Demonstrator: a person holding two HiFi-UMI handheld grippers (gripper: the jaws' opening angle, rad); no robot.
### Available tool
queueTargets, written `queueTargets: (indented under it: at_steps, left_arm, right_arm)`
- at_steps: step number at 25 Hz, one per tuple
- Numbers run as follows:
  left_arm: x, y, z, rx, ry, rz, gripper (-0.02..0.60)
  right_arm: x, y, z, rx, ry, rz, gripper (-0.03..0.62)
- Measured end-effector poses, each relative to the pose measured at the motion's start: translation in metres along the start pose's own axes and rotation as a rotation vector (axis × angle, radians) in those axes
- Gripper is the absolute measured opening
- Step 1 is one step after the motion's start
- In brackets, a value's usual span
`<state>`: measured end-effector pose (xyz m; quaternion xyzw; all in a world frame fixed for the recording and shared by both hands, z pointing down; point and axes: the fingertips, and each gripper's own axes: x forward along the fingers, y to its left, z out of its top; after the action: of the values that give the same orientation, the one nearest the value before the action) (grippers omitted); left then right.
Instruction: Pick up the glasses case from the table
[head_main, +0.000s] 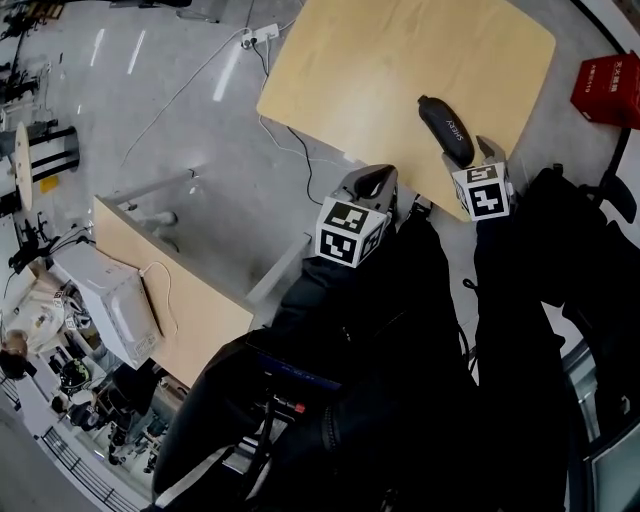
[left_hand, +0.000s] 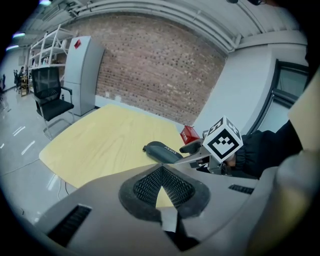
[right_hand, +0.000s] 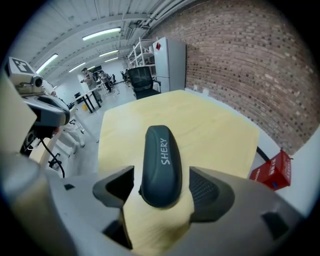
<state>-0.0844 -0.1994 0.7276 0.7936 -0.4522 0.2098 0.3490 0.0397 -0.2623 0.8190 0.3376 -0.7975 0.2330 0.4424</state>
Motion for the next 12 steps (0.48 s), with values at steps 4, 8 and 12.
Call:
queueTargets:
  at_steps: [4,8,12]
  left_arm:
    - [0.003,0.007,0.001,-0.013,0.004,0.006,0.000]
    - [0.003,0.009,-0.002,-0.020,0.007,0.009,0.000]
    - [0.002,0.011,-0.003,-0.021,0.011,0.009,0.000]
  right_arm:
    - [0.017,-0.004,-0.005,-0.001,0.047,0.015,0.350]
    - [0.028,-0.004,-0.012,0.010,0.080,0.022,0.364]
    - [0.037,-0.005,-0.017,0.012,0.113,0.023,0.364]
